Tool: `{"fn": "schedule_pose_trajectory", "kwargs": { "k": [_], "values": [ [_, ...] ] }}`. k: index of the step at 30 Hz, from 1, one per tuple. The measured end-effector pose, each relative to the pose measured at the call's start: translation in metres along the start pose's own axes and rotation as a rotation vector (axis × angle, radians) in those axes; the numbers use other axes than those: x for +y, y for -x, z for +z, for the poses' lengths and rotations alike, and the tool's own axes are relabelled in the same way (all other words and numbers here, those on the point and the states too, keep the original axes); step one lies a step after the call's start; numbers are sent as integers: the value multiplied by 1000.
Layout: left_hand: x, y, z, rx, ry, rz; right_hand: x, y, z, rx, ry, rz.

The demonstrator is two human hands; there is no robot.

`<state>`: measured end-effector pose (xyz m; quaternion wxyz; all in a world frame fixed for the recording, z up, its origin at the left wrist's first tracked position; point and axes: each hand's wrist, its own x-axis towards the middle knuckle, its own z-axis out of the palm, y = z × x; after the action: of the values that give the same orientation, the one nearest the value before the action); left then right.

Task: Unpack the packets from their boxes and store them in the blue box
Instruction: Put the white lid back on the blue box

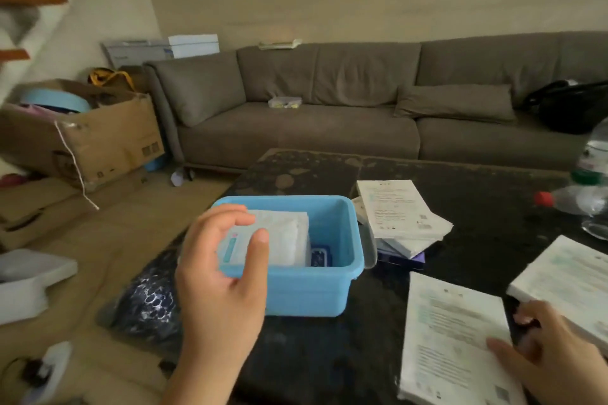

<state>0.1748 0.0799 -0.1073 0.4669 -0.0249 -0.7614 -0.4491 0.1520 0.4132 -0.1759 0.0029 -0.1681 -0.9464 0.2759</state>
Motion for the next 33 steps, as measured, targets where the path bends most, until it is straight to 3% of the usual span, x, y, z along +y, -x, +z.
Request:
{"fn": "schedule_pose_trajectory", "kwargs": {
  "k": [3, 7, 12, 16, 18, 26, 30, 33],
  "values": [
    [-16, -19, -19, -30, -58, -199, -11, -5, 0, 59, 109, -61],
    [-23, -72, -32, -188, -45, -369, -83, -4, -16, 110, -212, -360],
    [-61, -152, -40, -359, -22, -691, -205, -62, -19, -258, -598, -302],
    [-119, -183, -23, -393, 238, -1129, -266, -115, 4, -561, -535, -108],
    [-150, -182, -11, -447, 213, -1262, -283, -129, 16, -693, -441, -10],
    [-197, -176, 29, -626, 27, -1364, -308, -169, 57, -892, -264, 190],
    [-202, -175, 37, -722, -52, -1325, -307, -174, 79, -842, -115, 131],
    [-204, -174, 38, -703, -22, -1320, -309, -168, 81, -751, -113, 54]
  ]
}}
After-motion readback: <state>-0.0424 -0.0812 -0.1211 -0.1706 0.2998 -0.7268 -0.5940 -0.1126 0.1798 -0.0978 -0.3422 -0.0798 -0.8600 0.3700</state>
